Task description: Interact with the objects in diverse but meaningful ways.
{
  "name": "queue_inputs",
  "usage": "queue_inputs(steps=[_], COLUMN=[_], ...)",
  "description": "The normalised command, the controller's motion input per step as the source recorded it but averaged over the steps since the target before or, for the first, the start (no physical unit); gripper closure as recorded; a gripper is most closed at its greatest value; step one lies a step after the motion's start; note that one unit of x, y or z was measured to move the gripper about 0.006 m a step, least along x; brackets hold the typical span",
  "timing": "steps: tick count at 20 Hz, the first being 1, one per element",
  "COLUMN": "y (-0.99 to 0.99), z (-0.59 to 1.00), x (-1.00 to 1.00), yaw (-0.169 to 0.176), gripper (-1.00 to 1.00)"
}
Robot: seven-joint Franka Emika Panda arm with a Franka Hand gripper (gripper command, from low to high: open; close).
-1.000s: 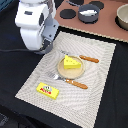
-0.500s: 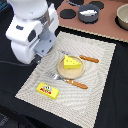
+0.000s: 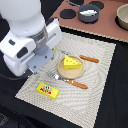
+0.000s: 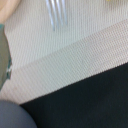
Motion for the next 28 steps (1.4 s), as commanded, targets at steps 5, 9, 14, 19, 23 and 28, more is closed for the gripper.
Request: queue_inputs(steps=[5,9,14,19,23,28], y=[-0.08,-0.29,-0.39,-0.62,-0.52,-0.36], z=[0.33,0.12,-0.02,-0.2,-0.18,-0.25], x=[0.67,0.62,0.52,0.32,0.28,0.19], yaw=[0.07,0.039,0.005,0.105,0.083,0.07], gripper=[-1.0,-1.0,-1.0,-1.0,-1.0,-1.0])
